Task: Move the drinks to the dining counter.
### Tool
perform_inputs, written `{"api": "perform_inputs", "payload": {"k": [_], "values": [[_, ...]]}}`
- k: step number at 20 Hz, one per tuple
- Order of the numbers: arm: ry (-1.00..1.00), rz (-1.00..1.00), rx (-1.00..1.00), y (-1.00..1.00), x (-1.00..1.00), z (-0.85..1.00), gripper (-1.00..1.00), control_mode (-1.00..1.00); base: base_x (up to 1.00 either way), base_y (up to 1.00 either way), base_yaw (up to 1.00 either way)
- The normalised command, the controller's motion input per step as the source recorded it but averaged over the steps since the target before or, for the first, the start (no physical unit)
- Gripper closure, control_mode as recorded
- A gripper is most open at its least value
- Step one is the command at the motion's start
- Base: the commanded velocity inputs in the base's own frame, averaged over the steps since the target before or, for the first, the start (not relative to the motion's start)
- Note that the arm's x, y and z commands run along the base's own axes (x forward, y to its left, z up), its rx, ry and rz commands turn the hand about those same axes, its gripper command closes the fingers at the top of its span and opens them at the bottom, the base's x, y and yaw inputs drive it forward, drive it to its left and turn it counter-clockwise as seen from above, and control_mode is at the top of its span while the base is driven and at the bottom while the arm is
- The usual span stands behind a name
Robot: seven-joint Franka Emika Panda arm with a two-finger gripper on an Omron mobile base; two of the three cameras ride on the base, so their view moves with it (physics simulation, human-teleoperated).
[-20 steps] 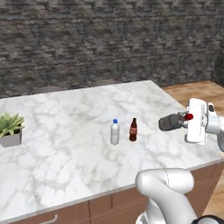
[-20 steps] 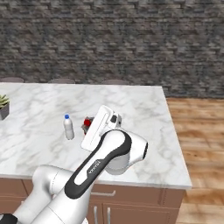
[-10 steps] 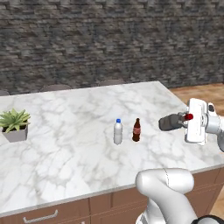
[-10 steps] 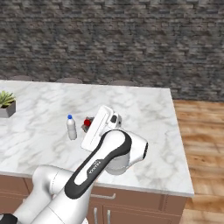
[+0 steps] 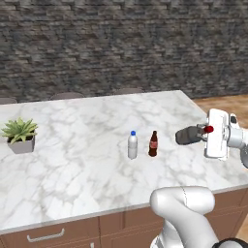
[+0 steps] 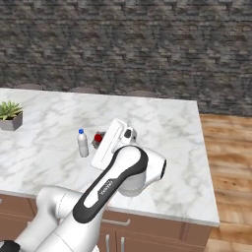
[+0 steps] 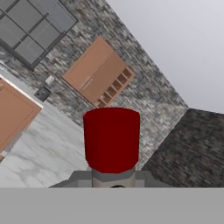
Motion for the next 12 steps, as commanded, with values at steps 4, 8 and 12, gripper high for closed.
{"api": "perform_inputs", "payload": {"k": [4,8,12], "values": [[0.00,0.00,0.00,0.00,0.02,0.00,1.00,-1.00,0.07,0.00,0.02],[0.00,0.02,0.00,0.00,0.12,0.00,1.00,-1.00,0.00,0.00,0.00],[0.19,0.00,0.00,0.00,0.27,0.00,1.00,-1.00,0.00,0.00,0.00]]}}
